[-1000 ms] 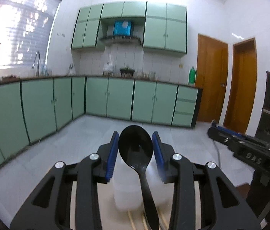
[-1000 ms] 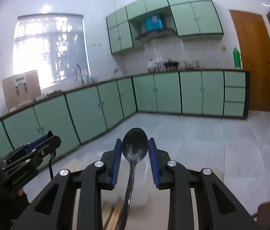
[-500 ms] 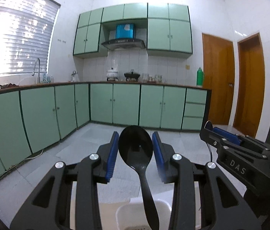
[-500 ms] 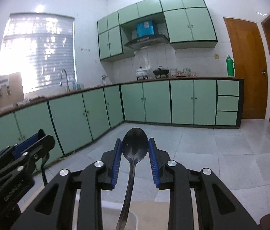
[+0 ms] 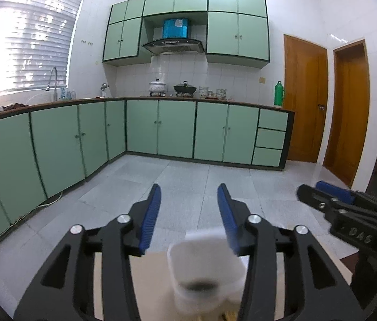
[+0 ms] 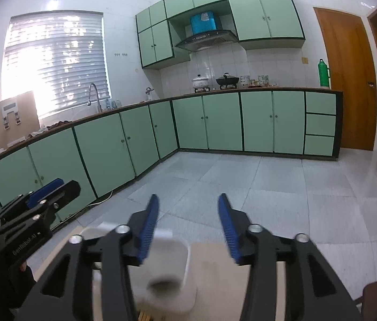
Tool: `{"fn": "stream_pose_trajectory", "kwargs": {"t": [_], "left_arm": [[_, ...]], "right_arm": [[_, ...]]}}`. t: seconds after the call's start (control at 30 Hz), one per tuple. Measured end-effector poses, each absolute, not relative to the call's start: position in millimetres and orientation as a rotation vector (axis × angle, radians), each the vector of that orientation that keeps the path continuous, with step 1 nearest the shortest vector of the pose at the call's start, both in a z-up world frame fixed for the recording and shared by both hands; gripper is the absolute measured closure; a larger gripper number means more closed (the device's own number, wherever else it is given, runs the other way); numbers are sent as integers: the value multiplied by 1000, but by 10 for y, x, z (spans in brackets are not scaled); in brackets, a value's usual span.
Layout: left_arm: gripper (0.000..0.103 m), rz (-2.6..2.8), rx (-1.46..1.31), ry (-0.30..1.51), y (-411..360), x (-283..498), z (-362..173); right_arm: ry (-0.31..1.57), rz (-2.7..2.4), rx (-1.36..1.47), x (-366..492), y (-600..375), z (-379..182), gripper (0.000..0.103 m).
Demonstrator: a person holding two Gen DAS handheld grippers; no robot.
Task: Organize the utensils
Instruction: 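Move the left tool back to the chopsticks and grasp a red-patterned chopstick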
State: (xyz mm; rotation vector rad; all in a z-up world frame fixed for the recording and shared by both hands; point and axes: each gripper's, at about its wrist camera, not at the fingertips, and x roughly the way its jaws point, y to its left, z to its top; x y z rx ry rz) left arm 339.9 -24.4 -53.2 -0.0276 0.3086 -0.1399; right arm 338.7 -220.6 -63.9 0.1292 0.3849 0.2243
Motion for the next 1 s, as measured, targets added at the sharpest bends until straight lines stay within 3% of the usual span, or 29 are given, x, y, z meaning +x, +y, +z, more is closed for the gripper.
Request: {"fn": "stream_pose_trajectory", "kwargs": {"t": [0.27,0.63,1.0], "left_arm": [[37,-129,-3,462,-140,2504,-854],[28,-90,-2,808,68,1640,-1796],[24,-84,-15,881,56,1300,-1977]], "right_arm": [[522,232,124,2443,-2158,-969,33],[808,212,77,1321,-1977,-1893,31],[852,221,-1,1168,-1815,-1937,32]]}}
